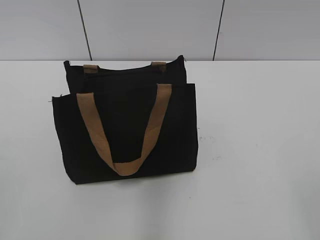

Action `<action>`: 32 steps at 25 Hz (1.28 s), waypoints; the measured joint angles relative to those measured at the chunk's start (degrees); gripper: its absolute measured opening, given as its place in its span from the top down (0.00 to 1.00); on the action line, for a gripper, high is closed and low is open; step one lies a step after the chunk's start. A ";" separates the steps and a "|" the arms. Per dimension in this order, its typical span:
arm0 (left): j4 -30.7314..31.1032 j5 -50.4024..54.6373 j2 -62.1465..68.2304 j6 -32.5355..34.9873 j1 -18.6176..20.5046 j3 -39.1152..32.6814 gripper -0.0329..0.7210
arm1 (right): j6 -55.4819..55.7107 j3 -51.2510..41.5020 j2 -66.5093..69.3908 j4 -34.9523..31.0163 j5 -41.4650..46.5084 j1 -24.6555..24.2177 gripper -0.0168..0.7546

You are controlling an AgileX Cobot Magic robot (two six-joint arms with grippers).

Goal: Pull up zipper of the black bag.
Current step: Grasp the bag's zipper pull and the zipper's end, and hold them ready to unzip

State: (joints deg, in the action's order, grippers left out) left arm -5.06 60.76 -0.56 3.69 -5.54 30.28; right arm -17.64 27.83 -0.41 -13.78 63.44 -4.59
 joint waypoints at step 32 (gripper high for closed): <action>0.32 -15.11 2.13 3.51 0.00 1.79 0.64 | 0.00 0.00 0.00 0.00 0.00 0.00 0.42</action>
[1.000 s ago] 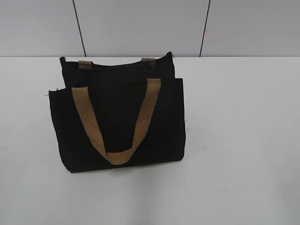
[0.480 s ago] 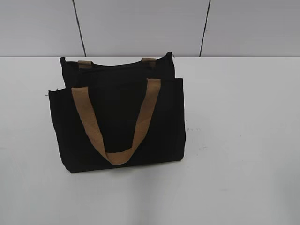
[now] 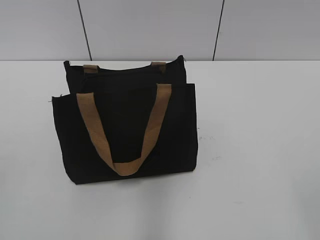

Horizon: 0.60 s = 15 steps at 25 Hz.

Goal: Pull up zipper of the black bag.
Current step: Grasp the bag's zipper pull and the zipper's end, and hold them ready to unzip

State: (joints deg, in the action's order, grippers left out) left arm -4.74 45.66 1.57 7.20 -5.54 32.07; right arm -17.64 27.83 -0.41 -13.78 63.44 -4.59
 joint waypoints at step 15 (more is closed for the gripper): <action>-3.66 -60.27 30.68 -1.36 0.00 -18.47 0.64 | 0.00 0.00 0.00 0.00 0.00 0.00 0.42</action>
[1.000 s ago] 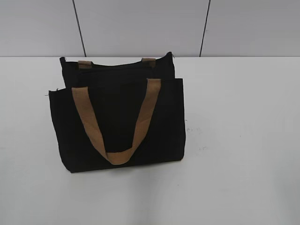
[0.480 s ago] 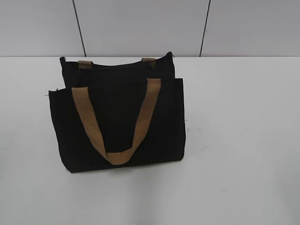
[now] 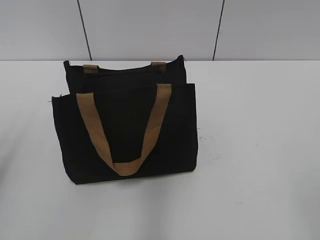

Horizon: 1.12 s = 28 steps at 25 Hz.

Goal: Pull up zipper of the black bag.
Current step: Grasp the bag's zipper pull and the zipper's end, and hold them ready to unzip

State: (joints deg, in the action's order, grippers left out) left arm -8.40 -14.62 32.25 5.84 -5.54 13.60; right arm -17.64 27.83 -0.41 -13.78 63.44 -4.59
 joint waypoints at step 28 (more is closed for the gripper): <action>38.59 -54.40 75.55 -10.86 0.31 -0.40 0.63 | 0.00 0.00 0.00 -0.05 0.00 0.00 0.42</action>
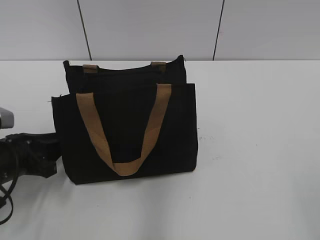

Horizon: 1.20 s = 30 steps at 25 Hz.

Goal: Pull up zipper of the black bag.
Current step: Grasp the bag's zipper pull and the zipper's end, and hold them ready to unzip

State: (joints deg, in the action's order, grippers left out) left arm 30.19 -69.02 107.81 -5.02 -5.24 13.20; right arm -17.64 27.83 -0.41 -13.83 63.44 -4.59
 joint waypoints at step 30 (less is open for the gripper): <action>13.67 8.43 1.79 1.41 0.53 12.21 0.53 | 0.00 0.00 0.00 0.00 0.00 0.00 0.42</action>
State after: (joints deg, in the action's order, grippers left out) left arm 43.85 -60.59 109.60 -3.61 -4.71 25.41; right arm -17.64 27.83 -0.41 -13.83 63.44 -4.59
